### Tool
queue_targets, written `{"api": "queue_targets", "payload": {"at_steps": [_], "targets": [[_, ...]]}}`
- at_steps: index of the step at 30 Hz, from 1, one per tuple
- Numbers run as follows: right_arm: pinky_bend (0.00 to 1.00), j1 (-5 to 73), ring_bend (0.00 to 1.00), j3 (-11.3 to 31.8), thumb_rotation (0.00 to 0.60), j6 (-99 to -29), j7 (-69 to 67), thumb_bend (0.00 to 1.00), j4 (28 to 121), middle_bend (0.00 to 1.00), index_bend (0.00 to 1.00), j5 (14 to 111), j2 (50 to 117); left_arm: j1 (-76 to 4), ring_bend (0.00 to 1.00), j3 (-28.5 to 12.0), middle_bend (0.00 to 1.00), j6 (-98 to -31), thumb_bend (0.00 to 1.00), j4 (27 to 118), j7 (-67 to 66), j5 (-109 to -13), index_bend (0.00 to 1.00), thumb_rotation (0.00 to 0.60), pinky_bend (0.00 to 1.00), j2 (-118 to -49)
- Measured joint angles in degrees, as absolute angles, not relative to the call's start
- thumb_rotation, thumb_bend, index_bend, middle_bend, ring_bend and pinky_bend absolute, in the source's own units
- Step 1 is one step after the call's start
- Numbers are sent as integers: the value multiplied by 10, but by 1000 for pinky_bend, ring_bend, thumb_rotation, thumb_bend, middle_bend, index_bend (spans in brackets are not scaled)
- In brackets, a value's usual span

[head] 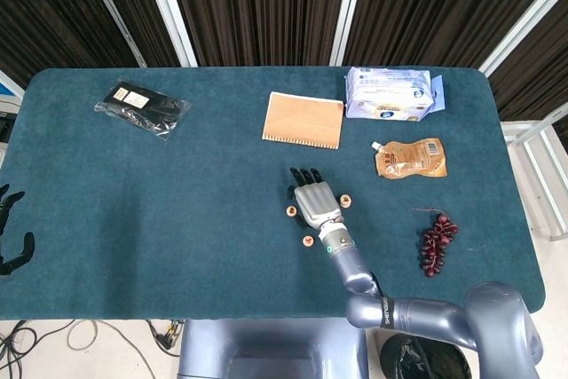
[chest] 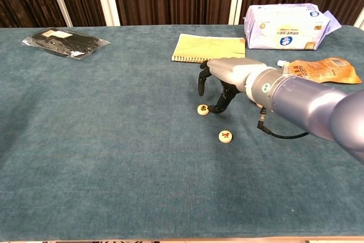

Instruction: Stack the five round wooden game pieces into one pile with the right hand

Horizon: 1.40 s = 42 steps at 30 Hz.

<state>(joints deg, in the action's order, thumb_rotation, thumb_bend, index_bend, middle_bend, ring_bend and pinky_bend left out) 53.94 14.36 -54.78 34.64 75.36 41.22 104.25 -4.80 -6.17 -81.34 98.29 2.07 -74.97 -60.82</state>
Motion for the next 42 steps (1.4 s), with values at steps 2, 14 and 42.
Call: {"api": "queue_targets", "payload": {"at_steps": [2, 14, 42], "targets": [[0, 541, 0, 144, 600, -544, 344, 416, 744, 0, 393, 410, 1049, -48, 0, -61, 0, -814, 485, 983, 19, -751, 141, 600, 0, -609], [0, 542, 0, 149, 600, -530, 323, 417, 705, 0, 452, 413, 1075, -48, 0, -61, 0, -814, 485, 982, 17, -751, 141, 600, 0, -610], [0, 536, 0, 153, 600, -517, 318, 417, 690, 0, 513, 413, 1086, -49, 0, -61, 0, -814, 485, 982, 16, -750, 142, 600, 0, -610]]}}
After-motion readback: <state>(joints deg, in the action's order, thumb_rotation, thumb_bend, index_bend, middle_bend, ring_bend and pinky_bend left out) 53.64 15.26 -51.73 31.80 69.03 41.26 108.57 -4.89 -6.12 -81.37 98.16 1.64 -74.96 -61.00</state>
